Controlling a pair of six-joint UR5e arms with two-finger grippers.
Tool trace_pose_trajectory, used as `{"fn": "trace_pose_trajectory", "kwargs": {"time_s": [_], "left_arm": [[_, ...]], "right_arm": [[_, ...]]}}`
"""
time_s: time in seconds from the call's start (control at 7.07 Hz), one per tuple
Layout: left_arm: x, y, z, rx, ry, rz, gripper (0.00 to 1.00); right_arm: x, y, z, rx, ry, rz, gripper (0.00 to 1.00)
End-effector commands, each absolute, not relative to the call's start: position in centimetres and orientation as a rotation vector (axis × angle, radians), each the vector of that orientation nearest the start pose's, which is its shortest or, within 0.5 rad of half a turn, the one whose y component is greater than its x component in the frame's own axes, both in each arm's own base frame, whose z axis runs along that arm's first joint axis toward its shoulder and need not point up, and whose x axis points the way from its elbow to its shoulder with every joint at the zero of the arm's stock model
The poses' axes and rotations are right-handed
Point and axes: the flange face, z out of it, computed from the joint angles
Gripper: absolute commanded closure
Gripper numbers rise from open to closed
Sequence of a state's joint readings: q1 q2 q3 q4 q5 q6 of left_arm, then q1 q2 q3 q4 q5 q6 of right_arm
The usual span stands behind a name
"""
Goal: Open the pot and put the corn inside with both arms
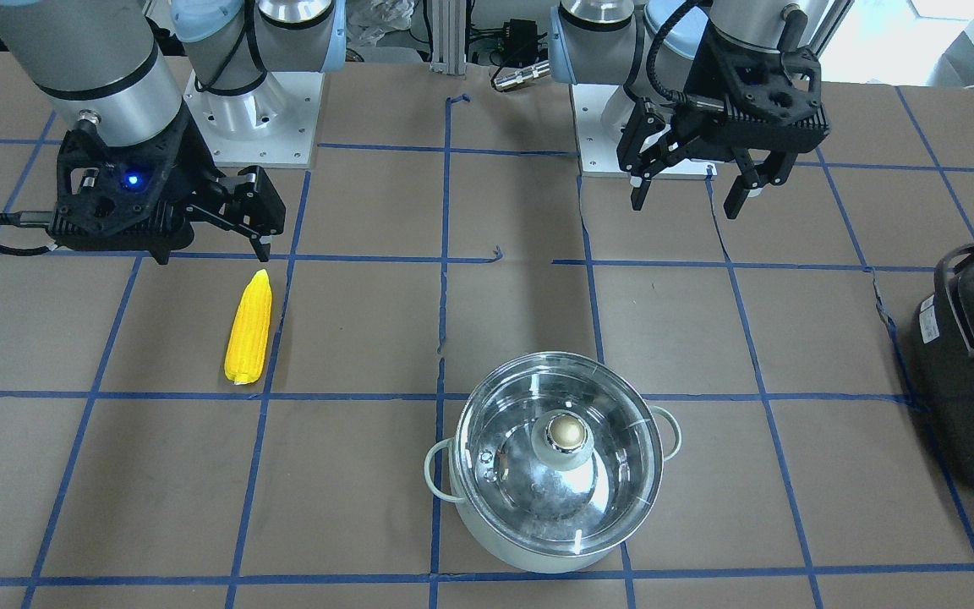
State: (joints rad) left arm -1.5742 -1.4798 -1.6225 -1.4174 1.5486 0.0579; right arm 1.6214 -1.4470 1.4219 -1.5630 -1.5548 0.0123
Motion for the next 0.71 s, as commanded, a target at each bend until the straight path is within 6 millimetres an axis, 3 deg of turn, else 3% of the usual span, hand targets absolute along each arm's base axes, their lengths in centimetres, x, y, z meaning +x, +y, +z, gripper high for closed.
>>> {"fn": "trace_pose_trajectory", "kwargs": {"time_s": [0.0,0.57], "left_arm": [[-13.66,-46.87,52.33,0.099,3.138,-0.305,0.00],[-13.55,-46.89,52.33,0.096,3.135,-0.305,0.00]], "right_arm": [[16.24,-53.81,49.68,-0.060,3.123,-0.028,0.00],[16.23,-53.81,49.68,-0.063,3.125,-0.028,0.00]]}}
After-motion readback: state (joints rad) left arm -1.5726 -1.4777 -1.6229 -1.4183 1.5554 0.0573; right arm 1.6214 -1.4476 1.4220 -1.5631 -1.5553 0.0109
